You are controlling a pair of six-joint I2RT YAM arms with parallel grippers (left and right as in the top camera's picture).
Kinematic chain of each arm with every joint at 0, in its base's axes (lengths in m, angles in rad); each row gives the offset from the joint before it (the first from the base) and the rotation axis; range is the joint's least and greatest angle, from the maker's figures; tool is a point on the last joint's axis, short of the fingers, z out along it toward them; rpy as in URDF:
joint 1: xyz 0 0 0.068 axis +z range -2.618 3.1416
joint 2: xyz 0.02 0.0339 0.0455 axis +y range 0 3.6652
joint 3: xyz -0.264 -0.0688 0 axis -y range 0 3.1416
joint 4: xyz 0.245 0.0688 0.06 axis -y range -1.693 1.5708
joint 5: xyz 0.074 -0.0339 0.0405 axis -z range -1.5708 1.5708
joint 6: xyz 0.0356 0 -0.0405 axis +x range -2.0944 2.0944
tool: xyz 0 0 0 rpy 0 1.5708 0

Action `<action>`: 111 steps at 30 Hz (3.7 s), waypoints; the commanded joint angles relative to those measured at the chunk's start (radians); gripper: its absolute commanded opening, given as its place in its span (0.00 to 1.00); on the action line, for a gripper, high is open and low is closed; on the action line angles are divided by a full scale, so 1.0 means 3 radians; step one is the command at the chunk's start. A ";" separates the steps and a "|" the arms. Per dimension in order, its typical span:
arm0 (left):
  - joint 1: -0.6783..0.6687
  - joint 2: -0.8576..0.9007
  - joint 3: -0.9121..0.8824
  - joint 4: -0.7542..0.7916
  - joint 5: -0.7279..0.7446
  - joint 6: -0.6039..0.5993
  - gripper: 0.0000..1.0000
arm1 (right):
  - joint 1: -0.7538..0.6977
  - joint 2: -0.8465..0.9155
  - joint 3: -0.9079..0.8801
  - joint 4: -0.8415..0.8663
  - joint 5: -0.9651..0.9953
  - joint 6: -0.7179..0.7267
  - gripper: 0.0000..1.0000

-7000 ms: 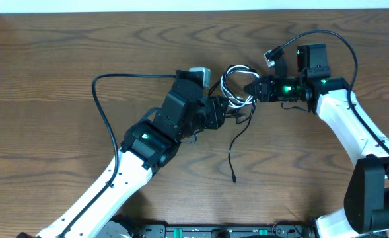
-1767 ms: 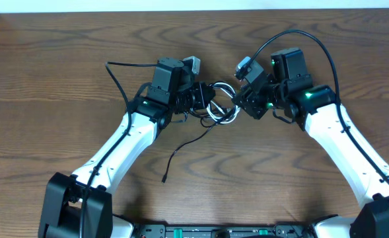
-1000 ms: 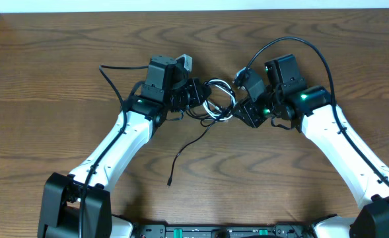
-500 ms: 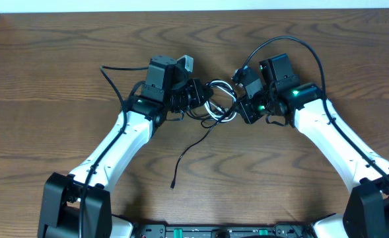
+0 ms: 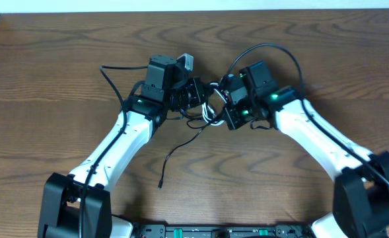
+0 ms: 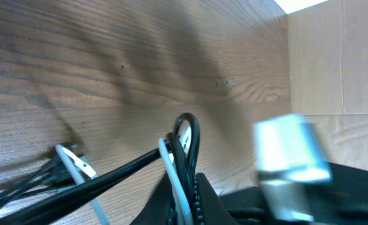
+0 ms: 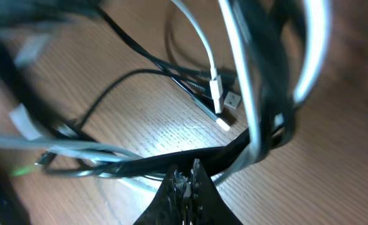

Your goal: Untangle cables

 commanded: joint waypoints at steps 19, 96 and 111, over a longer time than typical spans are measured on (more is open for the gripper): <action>0.0301 -0.0013 0.0045 0.0112 0.0935 0.0773 0.07 | -0.0647 0.0156 -0.0037 -0.0278 0.0408 0.0031 0.01; -0.0252 -0.0006 0.0043 0.0172 0.1180 0.2375 0.07 | -0.1083 -0.0379 -0.0041 0.0277 -0.1759 0.2876 0.27; -0.0252 -0.0006 0.0045 0.0173 0.1160 0.2438 0.08 | -0.0748 -0.0379 -0.0041 0.0264 -0.1008 0.3051 0.10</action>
